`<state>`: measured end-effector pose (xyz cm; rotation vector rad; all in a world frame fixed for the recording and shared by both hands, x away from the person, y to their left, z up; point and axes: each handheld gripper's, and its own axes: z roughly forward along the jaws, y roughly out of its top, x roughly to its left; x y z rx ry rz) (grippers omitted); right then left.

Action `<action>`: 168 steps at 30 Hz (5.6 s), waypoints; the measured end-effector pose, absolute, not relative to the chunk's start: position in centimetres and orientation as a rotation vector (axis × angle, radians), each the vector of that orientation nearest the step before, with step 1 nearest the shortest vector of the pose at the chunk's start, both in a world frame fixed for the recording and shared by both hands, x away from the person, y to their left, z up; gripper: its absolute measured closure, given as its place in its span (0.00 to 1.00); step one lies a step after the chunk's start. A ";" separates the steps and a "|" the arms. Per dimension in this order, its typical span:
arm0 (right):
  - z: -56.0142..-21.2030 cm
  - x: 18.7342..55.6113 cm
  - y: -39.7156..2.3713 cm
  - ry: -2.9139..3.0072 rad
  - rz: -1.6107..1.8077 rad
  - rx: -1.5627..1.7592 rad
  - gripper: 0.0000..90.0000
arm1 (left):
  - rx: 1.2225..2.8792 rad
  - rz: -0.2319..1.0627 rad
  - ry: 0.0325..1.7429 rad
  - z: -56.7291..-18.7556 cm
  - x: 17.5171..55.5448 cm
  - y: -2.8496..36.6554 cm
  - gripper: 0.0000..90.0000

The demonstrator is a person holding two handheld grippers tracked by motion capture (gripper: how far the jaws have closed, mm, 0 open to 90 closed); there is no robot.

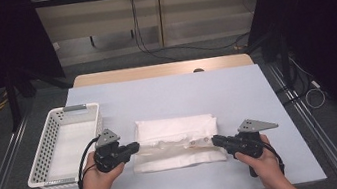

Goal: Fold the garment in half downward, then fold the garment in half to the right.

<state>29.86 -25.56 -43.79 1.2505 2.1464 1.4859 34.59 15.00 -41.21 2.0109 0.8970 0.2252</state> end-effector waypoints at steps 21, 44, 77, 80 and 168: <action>-44.1 29.8 -25.5 2.171 1.477 1.243 0.93 | 2.043 0.203 0.891 -41.7 34.2 14.9 0.96; -44.7 30.0 -25.6 2.239 1.429 1.224 0.91 | 2.066 0.177 0.898 -42.3 34.2 14.6 0.95; -44.0 30.3 -25.7 2.131 1.427 1.266 0.38 | 1.957 0.204 0.957 -41.3 35.8 13.3 0.29; -43.9 30.4 -25.4 2.122 1.424 1.272 0.34 | 1.936 0.211 0.969 -41.2 36.1 13.1 0.22; -42.6 31.6 -16.0 2.280 1.493 1.047 0.15 | 1.926 0.263 1.065 -40.2 42.3 11.1 0.08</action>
